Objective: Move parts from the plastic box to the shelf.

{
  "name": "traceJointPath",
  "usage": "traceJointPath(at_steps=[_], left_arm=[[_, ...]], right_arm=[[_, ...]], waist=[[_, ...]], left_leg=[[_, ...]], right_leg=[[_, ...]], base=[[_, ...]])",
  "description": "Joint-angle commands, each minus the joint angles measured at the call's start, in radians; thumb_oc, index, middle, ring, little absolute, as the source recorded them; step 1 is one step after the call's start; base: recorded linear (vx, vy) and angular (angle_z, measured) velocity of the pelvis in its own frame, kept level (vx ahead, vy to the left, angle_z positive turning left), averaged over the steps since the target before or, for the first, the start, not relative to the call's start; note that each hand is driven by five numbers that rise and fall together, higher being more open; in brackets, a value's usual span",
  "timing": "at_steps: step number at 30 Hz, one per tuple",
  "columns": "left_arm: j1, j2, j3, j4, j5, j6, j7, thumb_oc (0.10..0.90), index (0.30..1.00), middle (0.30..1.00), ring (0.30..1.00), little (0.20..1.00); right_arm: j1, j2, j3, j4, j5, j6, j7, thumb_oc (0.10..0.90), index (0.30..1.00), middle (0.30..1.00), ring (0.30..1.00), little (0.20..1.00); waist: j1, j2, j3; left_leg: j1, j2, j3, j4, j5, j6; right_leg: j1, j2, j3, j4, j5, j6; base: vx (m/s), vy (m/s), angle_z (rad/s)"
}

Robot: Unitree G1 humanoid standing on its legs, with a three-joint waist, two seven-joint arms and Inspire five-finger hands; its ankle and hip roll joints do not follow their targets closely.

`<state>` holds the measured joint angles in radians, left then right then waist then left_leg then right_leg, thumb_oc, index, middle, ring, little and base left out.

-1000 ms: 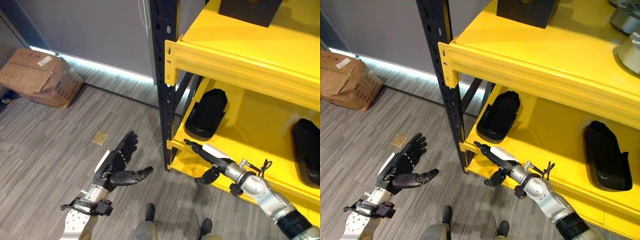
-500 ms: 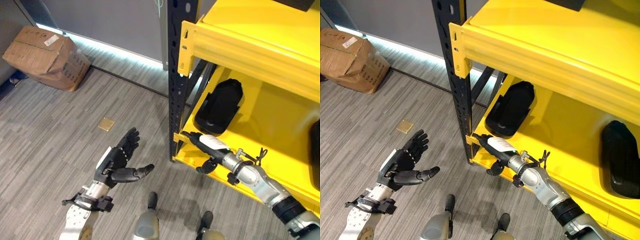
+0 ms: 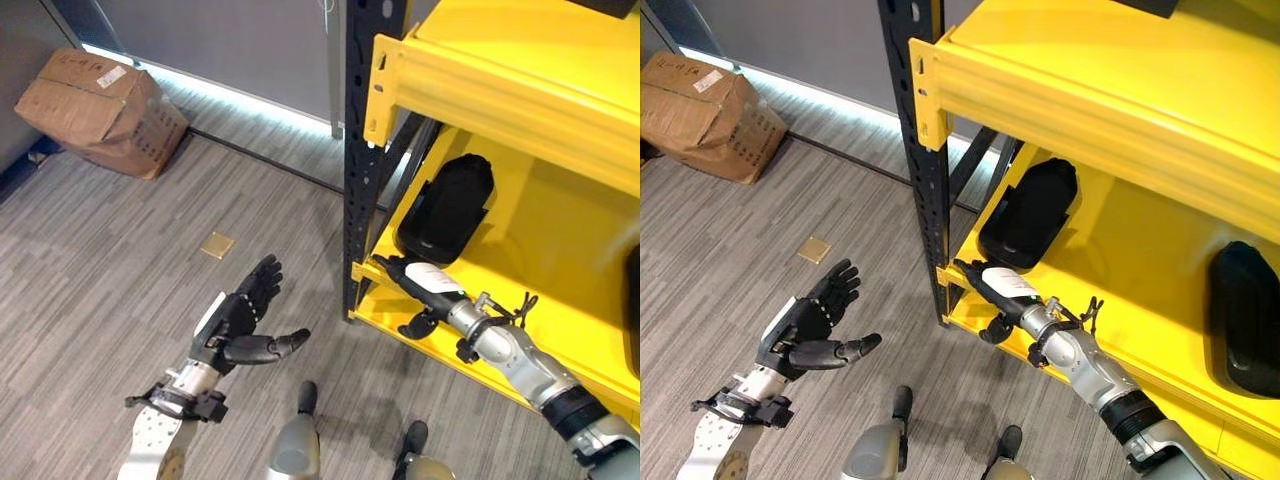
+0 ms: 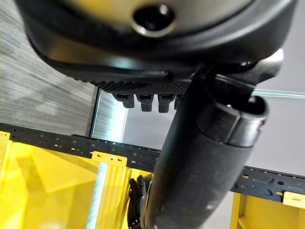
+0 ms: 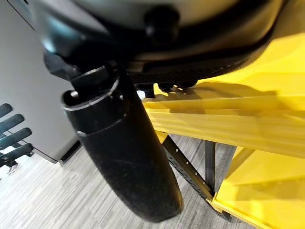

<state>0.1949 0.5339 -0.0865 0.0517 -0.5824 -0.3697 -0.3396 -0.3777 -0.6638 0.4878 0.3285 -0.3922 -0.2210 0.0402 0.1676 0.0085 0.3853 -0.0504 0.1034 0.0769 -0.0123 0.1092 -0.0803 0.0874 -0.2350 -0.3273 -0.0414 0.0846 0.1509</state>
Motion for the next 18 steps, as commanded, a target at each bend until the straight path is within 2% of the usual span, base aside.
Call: traceJointPath(at_steps=[1, 18], left_arm=[[-0.056, 0.03, 0.019, -0.082, -0.03, -0.076, -0.027, 0.9, 1.0, 1.0, 1.0, 1.0], [-0.061, 0.03, 0.018, -0.091, -0.03, -0.053, -0.035, 0.9, 1.0, 1.0, 1.0, 1.0]], right_arm=[[-0.119, -0.021, -0.007, 0.05, 0.019, -0.011, -0.053, 0.9, 1.0, 1.0, 1.0, 1.0], [-0.11, -0.033, -0.054, 0.136, 0.017, 0.0, -0.09, 0.9, 1.0, 1.0, 1.0, 1.0]], waist=[[0.006, 0.012, -0.048], [-0.003, 0.016, -0.052]], left_leg=[[-0.007, 0.019, 0.071, 0.111, -0.126, 0.036], [0.007, 0.028, 0.077, 0.113, -0.127, 0.034]], right_leg=[[-0.055, -0.022, -0.014, 0.211, -0.156, -0.019], [-0.052, -0.025, -0.006, 0.223, -0.157, -0.02]], base=[[0.0, 0.0, 0.0], [0.0, 0.0, 0.0]])
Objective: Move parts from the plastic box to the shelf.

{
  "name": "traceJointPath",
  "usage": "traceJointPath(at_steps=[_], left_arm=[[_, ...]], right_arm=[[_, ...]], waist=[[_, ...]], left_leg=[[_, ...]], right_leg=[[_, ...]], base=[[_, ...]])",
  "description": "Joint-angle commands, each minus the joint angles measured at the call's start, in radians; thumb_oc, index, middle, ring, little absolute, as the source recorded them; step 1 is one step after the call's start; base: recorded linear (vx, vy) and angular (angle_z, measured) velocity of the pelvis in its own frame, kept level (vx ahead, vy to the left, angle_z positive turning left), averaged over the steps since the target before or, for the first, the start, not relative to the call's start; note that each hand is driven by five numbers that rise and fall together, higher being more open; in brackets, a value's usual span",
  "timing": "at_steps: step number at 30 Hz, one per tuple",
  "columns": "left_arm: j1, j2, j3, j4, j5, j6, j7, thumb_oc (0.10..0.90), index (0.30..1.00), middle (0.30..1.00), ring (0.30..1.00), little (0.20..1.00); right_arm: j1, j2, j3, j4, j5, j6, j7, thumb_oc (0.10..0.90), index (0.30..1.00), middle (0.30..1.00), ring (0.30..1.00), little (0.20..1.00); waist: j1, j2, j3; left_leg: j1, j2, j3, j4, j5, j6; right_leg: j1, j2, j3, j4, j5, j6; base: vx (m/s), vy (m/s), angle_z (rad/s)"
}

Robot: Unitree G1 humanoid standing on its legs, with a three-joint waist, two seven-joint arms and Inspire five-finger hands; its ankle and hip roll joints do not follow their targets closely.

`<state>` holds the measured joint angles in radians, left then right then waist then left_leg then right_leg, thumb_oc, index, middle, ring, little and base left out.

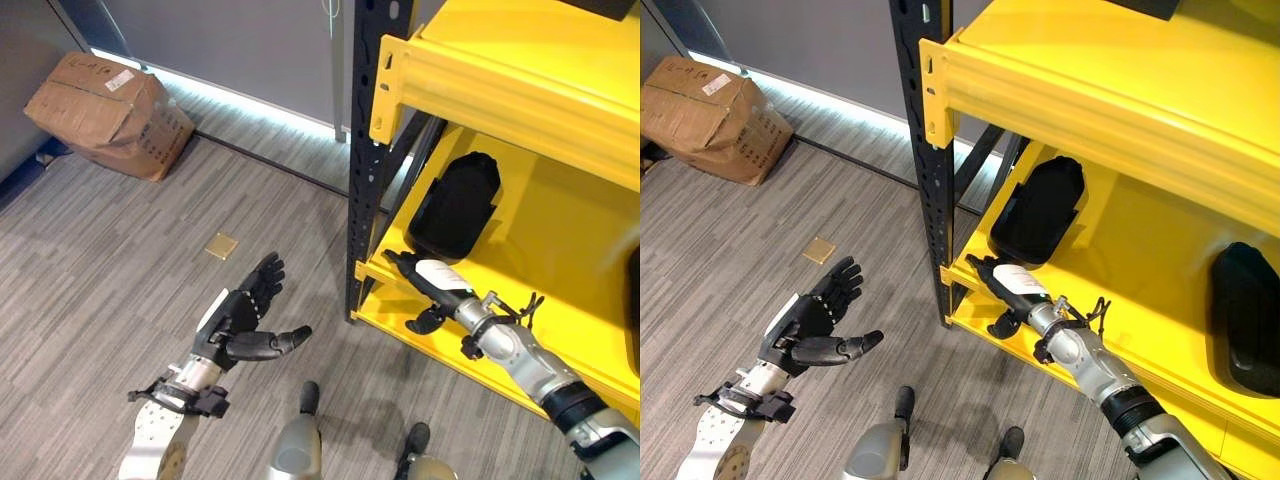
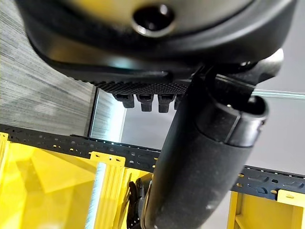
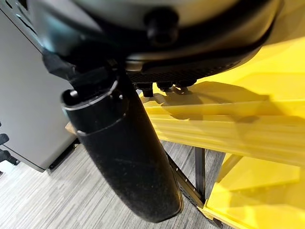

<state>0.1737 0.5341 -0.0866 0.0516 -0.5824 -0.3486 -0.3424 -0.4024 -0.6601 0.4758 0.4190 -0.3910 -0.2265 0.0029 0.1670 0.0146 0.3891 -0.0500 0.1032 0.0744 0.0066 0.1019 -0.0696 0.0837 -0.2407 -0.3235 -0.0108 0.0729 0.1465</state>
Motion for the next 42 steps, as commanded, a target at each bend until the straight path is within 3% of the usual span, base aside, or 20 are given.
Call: traceJointPath(at_steps=[1, 42], left_arm=[[-0.042, 0.03, 0.016, -0.089, -0.028, -0.076, -0.031, 0.9, 1.0, 1.0, 1.0, 1.0], [-0.074, 0.035, -0.009, -0.071, -0.029, -0.06, -0.037, 0.9, 1.0, 1.0, 1.0, 1.0]], right_arm=[[-0.084, -0.039, -0.044, 0.048, 0.015, 0.006, -0.056, 0.9, 1.0, 1.0, 1.0, 1.0], [-0.239, -0.092, -0.015, 0.187, 0.017, -0.021, -0.011, 0.9, 1.0, 1.0, 1.0, 1.0]], waist=[[-0.004, 0.01, -0.055], [0.002, 0.036, -0.041]], left_leg=[[0.007, 0.028, 0.08, 0.095, -0.12, 0.024], [0.005, 0.033, 0.066, 0.115, -0.12, 0.015]], right_leg=[[-0.048, -0.02, -0.008, 0.194, -0.146, -0.015], [-0.059, -0.035, -0.004, 0.227, -0.152, -0.024]], base=[[0.0, 0.0, 0.0], [0.0, 0.0, 0.0]])
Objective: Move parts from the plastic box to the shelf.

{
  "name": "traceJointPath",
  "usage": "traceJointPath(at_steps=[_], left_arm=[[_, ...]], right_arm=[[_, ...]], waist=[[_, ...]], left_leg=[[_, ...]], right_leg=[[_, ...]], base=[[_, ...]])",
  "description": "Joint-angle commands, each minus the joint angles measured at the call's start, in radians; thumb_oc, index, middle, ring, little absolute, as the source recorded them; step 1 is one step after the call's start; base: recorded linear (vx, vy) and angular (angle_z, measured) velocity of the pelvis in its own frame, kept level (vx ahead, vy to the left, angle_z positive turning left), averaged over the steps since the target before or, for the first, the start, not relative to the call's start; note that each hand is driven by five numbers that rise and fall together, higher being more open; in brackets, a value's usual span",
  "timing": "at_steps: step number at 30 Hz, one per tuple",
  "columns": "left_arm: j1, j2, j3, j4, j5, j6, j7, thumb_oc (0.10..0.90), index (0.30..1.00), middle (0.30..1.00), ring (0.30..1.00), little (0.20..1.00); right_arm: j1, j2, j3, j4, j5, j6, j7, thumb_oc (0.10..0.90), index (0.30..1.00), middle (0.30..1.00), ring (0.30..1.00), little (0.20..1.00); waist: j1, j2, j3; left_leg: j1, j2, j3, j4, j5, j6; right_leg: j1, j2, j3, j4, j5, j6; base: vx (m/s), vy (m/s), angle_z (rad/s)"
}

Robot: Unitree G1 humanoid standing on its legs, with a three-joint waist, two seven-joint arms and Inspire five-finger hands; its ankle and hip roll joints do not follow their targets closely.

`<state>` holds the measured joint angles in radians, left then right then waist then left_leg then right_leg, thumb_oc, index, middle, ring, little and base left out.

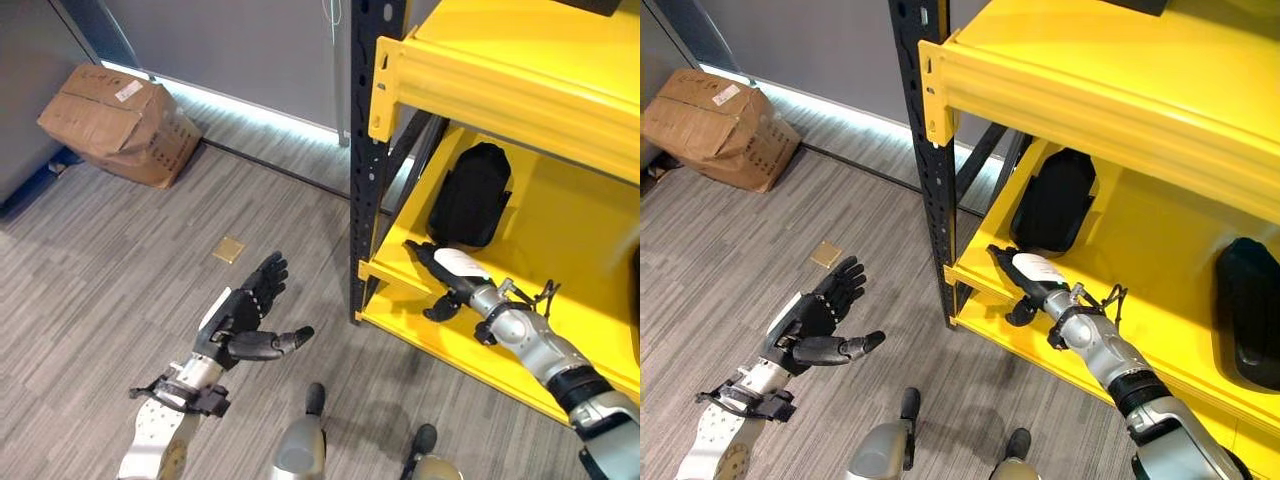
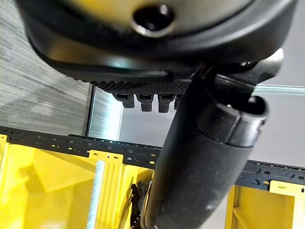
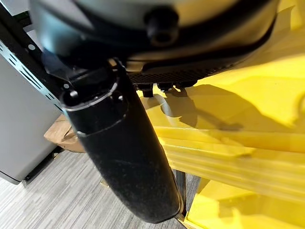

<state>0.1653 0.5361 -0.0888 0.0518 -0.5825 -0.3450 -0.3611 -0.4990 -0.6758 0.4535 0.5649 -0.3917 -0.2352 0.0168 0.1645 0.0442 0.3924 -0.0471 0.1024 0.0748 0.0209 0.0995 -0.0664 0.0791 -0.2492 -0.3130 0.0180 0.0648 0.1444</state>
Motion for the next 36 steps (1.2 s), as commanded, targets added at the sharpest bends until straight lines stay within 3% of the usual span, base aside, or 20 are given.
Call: traceJointPath(at_steps=[1, 13, 21, 25, 26, 31, 33, 36], left_arm=[[-0.067, 0.035, -0.008, -0.074, -0.032, -0.061, -0.015, 0.9, 1.0, 1.0, 1.0, 1.0], [-0.061, 0.029, 0.002, -0.074, -0.035, -0.071, -0.027, 0.9, 1.0, 1.0, 1.0, 1.0], [-0.044, 0.012, 0.032, -0.095, -0.033, -0.084, -0.021, 0.9, 1.0, 1.0, 1.0, 1.0], [-0.026, -0.002, 0.055, -0.1, -0.024, -0.099, -0.013, 0.9, 1.0, 1.0, 1.0, 1.0], [-0.018, -0.008, 0.065, -0.104, -0.026, -0.103, -0.016, 0.9, 1.0, 1.0, 1.0, 1.0], [-0.009, -0.024, 0.079, -0.118, -0.016, -0.111, -0.014, 0.9, 1.0, 1.0, 1.0, 1.0], [-0.007, -0.027, 0.081, -0.126, -0.013, -0.12, -0.011, 0.9, 1.0, 1.0, 1.0, 1.0], [0.002, -0.036, 0.084, -0.149, -0.009, -0.129, -0.005, 0.9, 1.0, 1.0, 1.0, 1.0]], right_arm=[[-0.144, -0.077, 0.006, 0.04, 0.017, -0.013, -0.021, 0.9, 1.0, 1.0, 1.0, 1.0], [-0.113, -0.059, 0.01, -0.012, 0.026, -0.037, 0.005, 0.9, 1.0, 1.0, 1.0, 1.0], [0.032, -0.02, -0.018, -0.266, 0.033, -0.025, 0.066, 0.9, 1.0, 1.0, 1.0, 1.0], [0.162, -0.007, -0.044, -0.437, 0.14, -0.028, 0.114, 0.9, 1.0, 1.0, 1.0, 1.0], [0.223, -0.003, -0.063, -0.515, 0.296, -0.046, 0.19, 0.9, 1.0, 1.0, 1.0, 1.0], [0.341, 0.042, -0.125, -0.727, 0.532, -0.071, 0.289, 0.9, 1.0, 1.0, 1.0, 1.0], [0.375, 0.061, -0.161, -0.776, 0.584, -0.1, 0.269, 0.9, 1.0, 1.0, 1.0, 1.0], [0.426, 0.102, -0.248, -0.83, 0.557, -0.173, 0.104, 0.9, 1.0, 1.0, 1.0, 1.0]], waist=[[0.005, 0.006, -0.044], [-0.006, 0.004, -0.044], [-0.041, -0.006, -0.046], [-0.067, -0.018, -0.055], [-0.077, -0.024, -0.062], [-0.108, -0.042, -0.083], [-0.119, -0.048, -0.091], [-0.143, -0.054, -0.112]], left_leg=[[0.001, 0.034, 0.065, 0.101, -0.118, 0.011], [0.002, 0.034, 0.068, 0.099, -0.117, 0.013], [0.006, 0.039, 0.085, 0.095, -0.116, 0.017], [0.015, 0.042, 0.101, 0.082, -0.116, 0.019], [0.019, 0.044, 0.109, 0.078, -0.117, 0.02], [0.035, 0.049, 0.131, 0.063, -0.12, 0.019], [0.043, 0.051, 0.14, 0.058, -0.123, 0.018], [0.059, 0.053, 0.159, 0.045, -0.129, 0.018]], right_leg=[[-0.056, -0.027, -0.015, 0.201, -0.145, -0.022], [-0.061, -0.03, -0.003, 0.204, -0.145, -0.02], [-0.071, -0.027, 0.02, 0.2, -0.14, -0.014], [-0.075, -0.02, 0.038, 0.187, -0.134, -0.008], [-0.075, -0.016, 0.045, 0.181, -0.131, -0.006], [-0.07, -0.003, 0.065, 0.15, -0.121, 0.0], [-0.068, 0.001, 0.072, 0.138, -0.116, 0.002], [-0.062, 0.009, 0.085, 0.111, -0.105, 0.005]], base=[[0.0, 0.0, 0.0], [0.0, 0.0, 0.0], [-0.02, 0.006, -0.01], [-0.04, 0.005, -0.13], [-0.04, -0.006, -0.16], [-0.03, -0.013, -0.11], [-0.04, -0.005, -0.24], [-0.04, -0.004, -0.2]])
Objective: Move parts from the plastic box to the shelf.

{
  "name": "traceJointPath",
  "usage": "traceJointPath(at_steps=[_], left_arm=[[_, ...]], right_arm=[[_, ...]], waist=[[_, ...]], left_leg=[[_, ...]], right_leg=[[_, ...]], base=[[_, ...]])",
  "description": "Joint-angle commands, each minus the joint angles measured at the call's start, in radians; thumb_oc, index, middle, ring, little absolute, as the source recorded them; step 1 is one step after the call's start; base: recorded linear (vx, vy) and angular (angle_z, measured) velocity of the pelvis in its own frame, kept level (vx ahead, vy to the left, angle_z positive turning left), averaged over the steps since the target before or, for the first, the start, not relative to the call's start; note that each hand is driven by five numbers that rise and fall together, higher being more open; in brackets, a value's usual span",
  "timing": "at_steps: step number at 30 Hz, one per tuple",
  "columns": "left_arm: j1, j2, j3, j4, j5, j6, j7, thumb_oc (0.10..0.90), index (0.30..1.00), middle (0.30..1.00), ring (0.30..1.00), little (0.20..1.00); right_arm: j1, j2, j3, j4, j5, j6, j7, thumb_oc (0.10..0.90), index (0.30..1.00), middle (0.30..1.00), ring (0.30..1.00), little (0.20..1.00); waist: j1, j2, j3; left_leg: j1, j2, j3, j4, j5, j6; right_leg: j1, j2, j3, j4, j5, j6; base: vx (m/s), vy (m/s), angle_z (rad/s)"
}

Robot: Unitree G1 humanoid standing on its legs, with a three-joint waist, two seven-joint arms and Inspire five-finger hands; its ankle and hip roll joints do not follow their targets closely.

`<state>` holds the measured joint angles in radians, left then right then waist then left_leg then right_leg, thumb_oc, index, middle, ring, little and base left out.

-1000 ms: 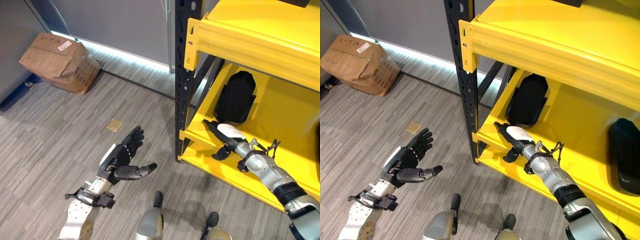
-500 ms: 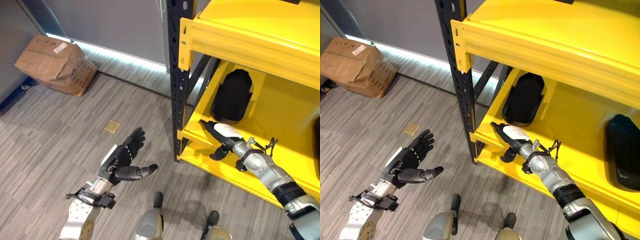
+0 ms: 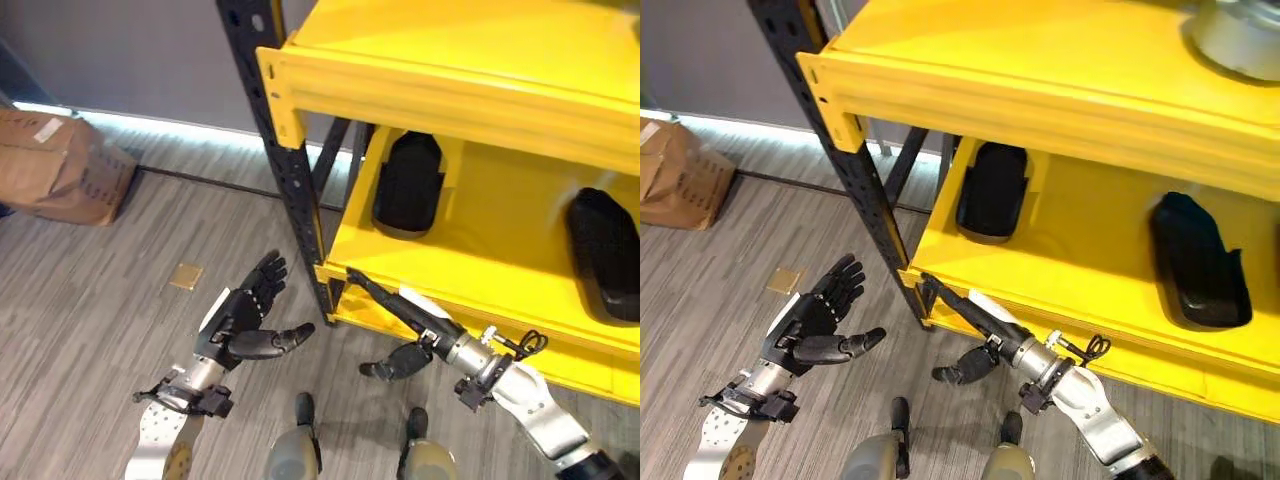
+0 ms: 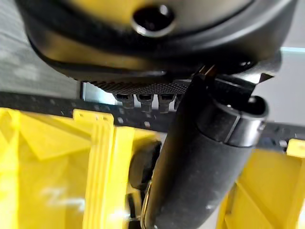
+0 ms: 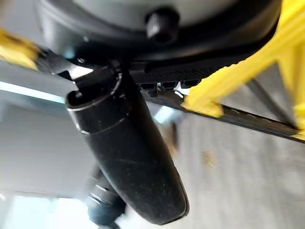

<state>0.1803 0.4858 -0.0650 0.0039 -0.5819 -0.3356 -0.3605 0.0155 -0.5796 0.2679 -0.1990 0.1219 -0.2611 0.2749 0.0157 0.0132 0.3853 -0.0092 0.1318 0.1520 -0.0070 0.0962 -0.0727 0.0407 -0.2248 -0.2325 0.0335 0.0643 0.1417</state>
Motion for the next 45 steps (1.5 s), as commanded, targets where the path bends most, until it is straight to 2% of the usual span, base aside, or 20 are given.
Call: traceJointPath(at_steps=[1, 3, 4, 5, 7, 11, 21, 25, 26, 28, 29, 30, 31, 32, 35, 36, 39, 43, 44, 45], left_arm=[[0.003, 0.004, 0.067, -0.127, -0.012, -0.143, 0.018, 0.9, 1.0, 1.0, 1.0, 1.0], [0.028, 0.0, 0.073, -0.147, -0.028, -0.149, 0.029, 0.9, 1.0, 1.0, 1.0, 1.0], [0.053, -0.004, 0.079, -0.159, -0.028, -0.159, 0.029, 0.9, 1.0, 1.0, 1.0, 1.0], [0.075, 0.001, 0.081, -0.171, -0.038, -0.163, 0.039, 0.9, 1.0, 1.0, 1.0, 1.0], [0.085, 0.008, 0.08, -0.168, -0.051, -0.172, 0.041, 0.9, 1.0, 1.0, 1.0, 1.0], [0.091, 0.016, 0.061, -0.173, -0.065, -0.177, 0.065, 0.9, 1.0, 1.0, 1.0, 1.0], [0.042, 0.022, 0.013, -0.168, -0.07, -0.2, 0.151, 0.9, 1.0, 1.0, 1.0, 1.0], [0.017, 0.009, -0.002, -0.156, -0.059, -0.199, 0.143, 0.9, 1.0, 1.0, 1.0, 1.0], [0.017, 0.007, -0.007, -0.153, -0.06, -0.205, 0.148, 0.9, 1.0, 1.0, 1.0, 1.0], [0.031, 0.008, -0.009, -0.157, -0.06, -0.218, 0.158, 0.9, 1.0, 1.0, 1.0, 1.0], [0.04, 0.007, -0.008, -0.165, -0.054, -0.221, 0.162, 0.9, 1.0, 1.0, 1.0, 1.0], [0.041, 0.006, -0.007, -0.167, -0.051, -0.22, 0.163, 0.9, 1.0, 1.0, 1.0, 1.0], [0.048, 0.008, -0.006, -0.175, -0.04, -0.219, 0.166, 0.9, 1.0, 1.0, 1.0, 1.0], [0.051, 0.01, -0.008, -0.188, -0.017, -0.216, 0.185, 0.9, 1.0, 1.0, 1.0, 1.0], [0.062, 0.012, -0.009, -0.187, 0.011, -0.235, 0.2, 0.9, 1.0, 1.0, 1.0, 1.0], [0.067, 0.017, -0.002, -0.195, -0.012, -0.224, 0.18, 0.9, 1.0, 1.0, 1.0, 1.0], [0.069, 0.028, 0.002, -0.187, -0.017, -0.228, 0.148, 0.9, 1.0, 1.0, 1.0, 1.0], [0.052, 0.033, -0.016, -0.169, -0.044, -0.236, 0.107, 0.9, 1.0, 1.0, 1.0, 1.0], [0.041, 0.035, -0.024, -0.164, -0.043, -0.232, 0.11, 0.9, 1.0, 1.0, 1.0, 1.0], [0.026, 0.04, -0.032, -0.147, -0.025, -0.236, 0.121, 0.9, 1.0, 1.0, 1.0, 1.0]], right_arm=[[-0.037, 0.05, -0.16, -0.119, -0.142, -0.152, -0.374, 0.9, 1.0, 1.0, 1.0, 1.0], [0.018, 0.078, -0.217, -0.141, -0.191, -0.131, -0.46, 0.9, 1.0, 1.0, 1.0, 1.0], [0.058, 0.092, -0.242, -0.139, -0.139, -0.114, -0.491, 0.9, 1.0, 1.0, 1.0, 1.0], [0.088, 0.105, -0.261, -0.135, -0.05, -0.135, -0.47, 0.9, 1.0, 1.0, 1.0, 1.0], [0.107, 0.113, -0.272, -0.132, -0.069, -0.161, -0.49, 0.9, 1.0, 1.0, 1.0, 1.0], [0.109, 0.105, -0.267, -0.115, -0.079, -0.12, -0.539, 0.9, 1.0, 1.0, 1.0, 1.0], [0.057, 0.035, -0.21, -0.065, -0.086, -0.167, -0.518, 0.9, 1.0, 1.0, 1.0, 1.0], [0.047, 0.013, -0.206, -0.051, -0.064, -0.165, -0.472, 0.9, 1.0, 1.0, 1.0, 1.0], [0.048, 0.008, -0.202, -0.034, -0.041, -0.178, -0.447, 0.9, 1.0, 1.0, 1.0, 1.0], [0.053, 0.005, -0.192, -0.03, -0.031, -0.191, -0.428, 0.9, 1.0, 1.0, 1.0, 1.0], [0.056, 0.005, -0.183, -0.03, -0.028, -0.196, -0.415, 0.9, 1.0, 1.0, 1.0, 1.0], [0.056, 0.006, -0.18, -0.031, -0.026, -0.195, -0.412, 0.9, 1.0, 1.0, 1.0, 1.0], [0.059, 0.009, -0.17, -0.03, -0.023, -0.196, -0.405, 0.9, 1.0, 1.0, 1.0, 1.0], [0.054, 0.018, -0.146, -0.034, -0.022, -0.193, -0.4, 0.9, 1.0, 1.0, 1.0, 1.0], [0.045, 0.014, -0.12, -0.023, -0.016, -0.219, -0.387, 0.9, 1.0, 1.0, 1.0, 1.0], [0.035, 0.011, -0.107, -0.018, -0.029, -0.225, -0.388, 0.9, 1.0, 1.0, 1.0, 1.0], [0.031, 0.007, -0.104, -0.01, -0.072, -0.249, -0.39, 0.9, 1.0, 1.0, 1.0, 1.0], [0.016, -0.004, -0.093, -0.021, -0.073, -0.245, -0.372, 0.9, 1.0, 1.0, 1.0, 1.0], [0.006, -0.005, -0.088, -0.021, -0.065, -0.239, -0.363, 0.9, 1.0, 1.0, 1.0, 1.0], [-0.01, -0.003, -0.08, -0.021, -0.061, -0.237, -0.357, 0.9, 1.0, 1.0, 1.0, 1.0]], waist=[[-0.027, -0.026, -0.12], [-0.05, -0.024, -0.135], [-0.066, -0.023, -0.142], [-0.079, -0.022, -0.148], [-0.089, -0.021, -0.154], [-0.104, -0.012, -0.17], [-0.116, 0.006, -0.17], [-0.119, 0.01, -0.17], [-0.116, 0.006, -0.168], [-0.102, 0.001, -0.17], [-0.095, -0.003, -0.168], [-0.093, -0.005, -0.17], [-0.088, -0.008, -0.171], [-0.071, -0.014, -0.176], [-0.047, -0.024, -0.185], [-0.035, -0.03, -0.203], [-0.027, -0.037, -0.221], [-0.021, -0.045, -0.228], [-0.021, -0.045, -0.222], [-0.021, -0.043, -0.208]], left_leg=[[0.042, 0.023, 0.104, 0.061, -0.134, 0.025], [0.053, 0.025, 0.125, 0.05, -0.135, 0.023], [0.067, 0.026, 0.139, 0.038, -0.136, 0.022], [0.08, 0.029, 0.153, 0.027, -0.135, 0.018], [0.087, 0.032, 0.163, 0.02, -0.133, 0.015], [0.104, 0.041, 0.17, 0.0, -0.125, 0.006], [0.084, 0.096, 0.148, 0.014, -0.09, -0.03], [0.04, 0.129, 0.172, 0.096, -0.013, -0.052], [0.031, 0.087, 0.163, 0.144, -0.067, -0.034], [0.004, 0.033, 0.126, 0.194, -0.096, -0.017], [-0.004, -0.012, 0.116, 0.221, -0.134, 0.003], [-0.007, -0.024, 0.115, 0.222, -0.141, 0.008], [-0.007, -0.066, 0.111, 0.232, -0.178, 0.029], [-0.017, -0.13, 0.06, 0.222, -0.202, 0.052], [-0.003, -0.182, -0.038, 0.153, -0.218, 0.069], [0.021, -0.186, -0.066, 0.098, -0.205, 0.078], [0.035, -0.186, -0.087, 0.067, -0.192, 0.086], [0.045, -0.182, -0.09, 0.043, -0.184, 0.101], [0.047, -0.179, -0.087, 0.045, -0.183, 0.108], [0.05, -0.169, -0.082, 0.054, -0.187, 0.122]], right_leg=[[-0.015, -0.008, 0.019, 0.074, -0.097, 0.01], [-0.017, 0.001, 0.032, 0.056, -0.09, 0.009], [-0.012, 0.007, 0.041, 0.038, -0.085, 0.007], [-0.009, 0.015, 0.047, 0.024, -0.081, 0.005], [-0.009, 0.021, 0.052, 0.016, -0.079, 0.004], [-0.001, 0.041, 0.057, -0.002, -0.084, -0.01], [-0.023, 0.09, 0.063, 0.02, -0.114, -0.064], [-0.014, 0.114, 0.033, 0.001, -0.114, -0.091], [-0.013, 0.116, 0.032, 0.003, -0.118, -0.095], [-0.011, 0.125, 0.046, -0.006, -0.113, -0.1], [-0.003, 0.131, 0.058, -0.012, -0.111, -0.099], [-0.005, 0.132, 0.061, -0.015, -0.108, -0.098], [0.001, 0.138, 0.069, -0.019, -0.105, -0.094], [-0.004, 0.16, 0.099, -0.018, -0.098, -0.092], [-0.006, 0.183, 0.146, -0.024, -0.095, -0.086], [-0.003, 0.194, 0.148, -0.03, -0.095, -0.082], [0.002, 0.202, 0.148, -0.026, -0.099, -0.082], [-0.001, 0.214, 0.13, 0.033, -0.136, -0.089], [-0.013, 0.215, 0.117, 0.089, -0.158, -0.089], [-0.062, 0.206, 0.1, 0.218, -0.167, -0.073]], base=[[-0.05, 0.006, -0.24], [-0.05, -0.003, -0.31], [-0.05, -0.057, -0.6], [-0.04, -0.068, -0.62], [-0.03, -0.09, -0.39], [-0.01, -0.14, -0.25], [-0.02, -0.133, -0.1], [-0.02, -0.118, -0.06], [-0.02, -0.094, 0.06], [0.0, -0.047, -0.02], [0.01, -0.022, -0.26], [0.01, 0.0, -0.58], [0.0, 0.013, -0.59], [0.0, 0.019, -0.43], [0.01, 0.043, -0.31], [-0.02, 0.057, -0.68], [-0.02, 0.068, -0.22], [-0.02, 0.084, -0.01], [-0.05, 0.067, -0.09], [-0.06, 0.037, -0.09]])
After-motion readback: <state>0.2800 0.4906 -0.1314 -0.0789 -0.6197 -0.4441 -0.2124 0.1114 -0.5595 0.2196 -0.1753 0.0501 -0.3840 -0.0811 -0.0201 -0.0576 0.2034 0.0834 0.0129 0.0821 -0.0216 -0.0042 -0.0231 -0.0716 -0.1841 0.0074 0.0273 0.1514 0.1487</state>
